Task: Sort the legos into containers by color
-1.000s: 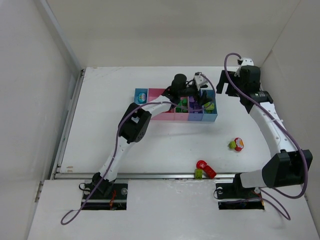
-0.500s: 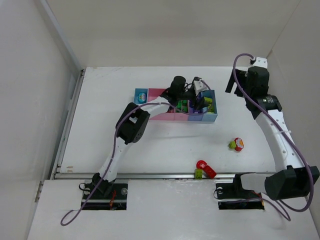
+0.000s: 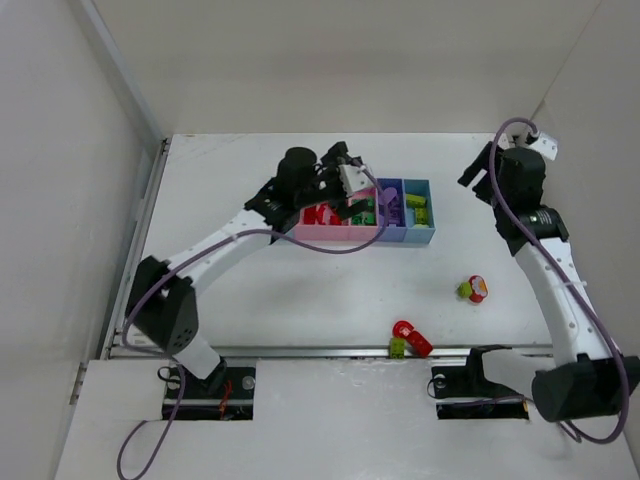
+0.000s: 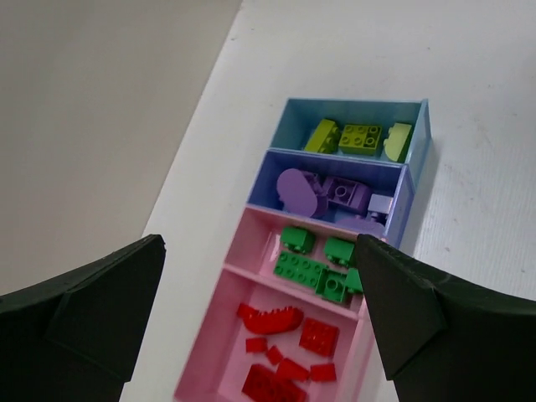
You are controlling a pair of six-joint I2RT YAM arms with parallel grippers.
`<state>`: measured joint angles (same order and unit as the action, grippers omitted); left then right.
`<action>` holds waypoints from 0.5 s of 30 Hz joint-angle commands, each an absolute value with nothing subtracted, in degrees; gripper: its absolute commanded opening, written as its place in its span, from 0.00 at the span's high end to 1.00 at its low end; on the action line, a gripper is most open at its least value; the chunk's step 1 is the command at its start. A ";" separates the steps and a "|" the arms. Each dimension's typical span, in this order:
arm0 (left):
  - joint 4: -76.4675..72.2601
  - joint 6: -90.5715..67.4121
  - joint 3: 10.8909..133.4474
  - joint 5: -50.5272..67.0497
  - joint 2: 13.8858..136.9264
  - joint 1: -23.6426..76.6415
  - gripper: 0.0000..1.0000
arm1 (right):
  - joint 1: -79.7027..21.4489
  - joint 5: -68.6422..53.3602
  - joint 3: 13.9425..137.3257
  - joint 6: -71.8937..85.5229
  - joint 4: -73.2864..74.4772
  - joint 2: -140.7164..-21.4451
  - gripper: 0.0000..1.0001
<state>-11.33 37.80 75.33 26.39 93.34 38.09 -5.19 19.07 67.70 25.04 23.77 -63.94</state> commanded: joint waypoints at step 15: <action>-27.60 27.25 54.58 24.87 84.29 23.29 0.04 | 2.02 15.64 58.63 76.20 61.26 -78.75 0.02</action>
